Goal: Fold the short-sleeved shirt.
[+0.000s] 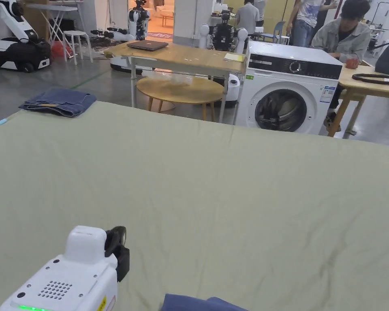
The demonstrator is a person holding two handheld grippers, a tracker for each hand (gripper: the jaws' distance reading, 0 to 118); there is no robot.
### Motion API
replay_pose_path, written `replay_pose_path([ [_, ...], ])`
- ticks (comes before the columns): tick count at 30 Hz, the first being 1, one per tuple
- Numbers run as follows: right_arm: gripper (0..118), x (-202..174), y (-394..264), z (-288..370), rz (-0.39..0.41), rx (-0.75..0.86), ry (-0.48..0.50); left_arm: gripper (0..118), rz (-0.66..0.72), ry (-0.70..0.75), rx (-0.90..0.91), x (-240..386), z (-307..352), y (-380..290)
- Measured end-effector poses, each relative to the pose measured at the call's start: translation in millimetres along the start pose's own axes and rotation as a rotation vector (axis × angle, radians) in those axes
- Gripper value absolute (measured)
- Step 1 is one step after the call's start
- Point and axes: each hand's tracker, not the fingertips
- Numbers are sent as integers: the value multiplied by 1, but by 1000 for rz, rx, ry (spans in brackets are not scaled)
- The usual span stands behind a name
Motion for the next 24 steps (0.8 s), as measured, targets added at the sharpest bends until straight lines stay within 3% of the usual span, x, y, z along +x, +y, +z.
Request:
replay_pose_path([
  [3, 0, 9, -11, -18, -64, -78, -2, 0, 94, -41, -140, -12, 3, -12],
  [6, 0, 11, -15, -17, -65, -52, -10, 6, 242, -119, -255, -28, 1, -26],
  [8, 0, 8, -13, -16, -60, -51, -16, 22, 306, -182, -342, -38, -5, -36],
  [10, 0, 8, -13, -16, -54, -50, -19, 49, 358, -246, -427, -46, -14, -44],
  [12, 0, 9, -14, -16, -56, -49, -14, 59, 413, -330, -514, -52, -27, -49],
  [17, 0, 11, -13, -16, -55, -54, -4, 68, 614, -605, -705, -62, -59, -63],
  [24, 0, 11, -14, -17, -56, -50, -5, 73, 658, -760, -913, -37, -96, -92],
])
